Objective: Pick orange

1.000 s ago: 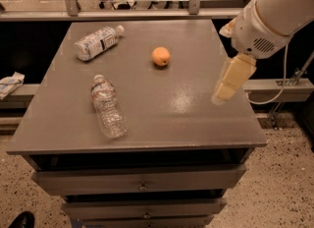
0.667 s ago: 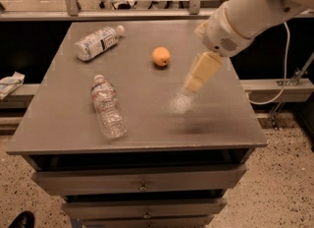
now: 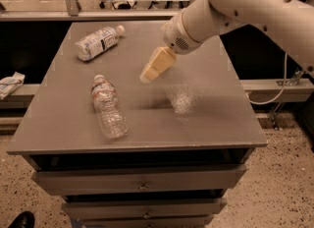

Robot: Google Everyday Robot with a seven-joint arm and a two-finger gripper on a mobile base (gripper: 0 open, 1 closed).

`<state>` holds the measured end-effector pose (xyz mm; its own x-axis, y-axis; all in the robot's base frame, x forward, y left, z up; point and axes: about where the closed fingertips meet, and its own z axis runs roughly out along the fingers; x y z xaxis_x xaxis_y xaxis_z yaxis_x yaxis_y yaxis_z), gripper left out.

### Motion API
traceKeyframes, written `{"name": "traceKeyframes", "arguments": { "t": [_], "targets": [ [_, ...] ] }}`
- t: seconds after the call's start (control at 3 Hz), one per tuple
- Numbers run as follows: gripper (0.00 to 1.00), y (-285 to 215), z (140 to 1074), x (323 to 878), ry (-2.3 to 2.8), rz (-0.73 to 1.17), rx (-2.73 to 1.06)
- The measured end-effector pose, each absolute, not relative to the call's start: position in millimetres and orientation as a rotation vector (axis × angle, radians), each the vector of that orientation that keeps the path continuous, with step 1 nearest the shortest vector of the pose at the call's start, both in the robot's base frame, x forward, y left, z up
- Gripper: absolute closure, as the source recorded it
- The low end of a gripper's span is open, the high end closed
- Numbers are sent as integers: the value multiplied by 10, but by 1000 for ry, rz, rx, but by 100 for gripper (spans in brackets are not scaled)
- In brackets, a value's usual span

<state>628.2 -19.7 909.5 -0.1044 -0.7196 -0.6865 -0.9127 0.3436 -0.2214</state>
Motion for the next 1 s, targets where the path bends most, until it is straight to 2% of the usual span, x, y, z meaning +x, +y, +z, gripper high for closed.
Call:
{"name": "traceKeyframes", "arguments": {
  "t": [0.33,1.0],
  "targets": [
    [0,-125,9039,6622,1864,312,-1383],
    [0,-487,8641,7091,1957,295,-1285]
  ]
}}
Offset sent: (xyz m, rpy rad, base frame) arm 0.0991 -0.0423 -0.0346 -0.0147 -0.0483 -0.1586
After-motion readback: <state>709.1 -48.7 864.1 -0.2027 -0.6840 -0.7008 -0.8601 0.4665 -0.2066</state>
